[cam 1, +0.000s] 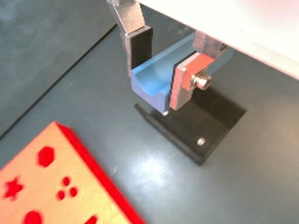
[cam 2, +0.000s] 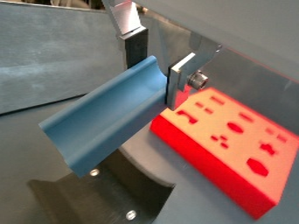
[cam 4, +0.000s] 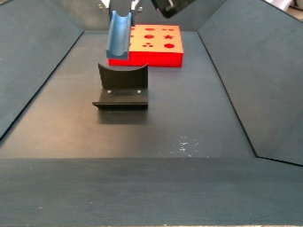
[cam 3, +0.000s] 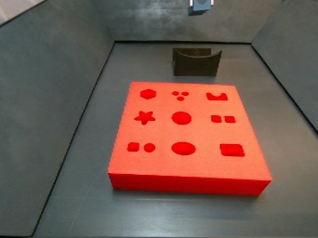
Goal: Pick up the arch object. Move up. Place the arch object on the fixture. Regrasp the arch object. Move to above the board. Insert the arch object.
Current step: Place the arch object on the fixture.
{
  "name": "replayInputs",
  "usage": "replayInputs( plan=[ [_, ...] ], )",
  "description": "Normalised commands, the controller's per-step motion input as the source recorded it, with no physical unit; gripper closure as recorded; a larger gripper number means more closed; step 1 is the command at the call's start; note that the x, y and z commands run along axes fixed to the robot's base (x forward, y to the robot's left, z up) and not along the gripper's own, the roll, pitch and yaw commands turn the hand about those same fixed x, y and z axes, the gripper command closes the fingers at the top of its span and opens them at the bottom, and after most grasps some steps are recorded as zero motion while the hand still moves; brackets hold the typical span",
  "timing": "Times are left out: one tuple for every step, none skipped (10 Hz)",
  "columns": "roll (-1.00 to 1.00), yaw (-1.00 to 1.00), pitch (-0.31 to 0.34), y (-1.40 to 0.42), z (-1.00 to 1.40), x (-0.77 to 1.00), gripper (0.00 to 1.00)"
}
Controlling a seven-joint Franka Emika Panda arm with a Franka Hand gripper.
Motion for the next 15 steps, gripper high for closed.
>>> replayInputs(
  plan=[
    [-0.78, -0.05, 0.126, 0.04, -0.01, 0.08, 1.0],
    [-0.61, -0.07, 0.116, 0.05, -0.01, 0.08, 1.0],
    [-0.5, -0.08, 0.107, 0.04, -0.01, 0.07, 1.0],
    [-0.29, -0.1, 0.084, 0.04, -0.01, 0.07, 1.0],
    [-1.0, 0.01, 0.17, 0.13, -1.0, 0.13, 1.0],
    [-1.0, 0.0, 0.149, 0.13, -1.0, 0.13, 1.0],
    [-1.0, -0.06, 0.19, 0.14, -1.0, 0.14, 1.0],
    [-0.91, -0.08, 0.199, 0.13, -1.0, 0.14, 1.0],
    [-0.7, -0.12, 0.171, 0.14, -1.0, 0.15, 1.0],
    [-0.53, -0.15, 0.142, 0.14, -1.0, 0.16, 1.0],
    [-0.42, -0.17, 0.121, 0.14, -1.0, 0.16, 1.0],
    [-0.21, -0.18, 0.065, 0.13, -1.0, 0.18, 1.0],
    [-0.16, -0.18, 0.035, 0.11, -0.79, 0.14, 1.0],
    [-0.13, -0.16, 0.009, 0.1, -0.59, 0.11, 1.0],
    [-0.09, -0.15, -0.016, 0.13, -0.53, 0.09, 1.0]
  ],
)
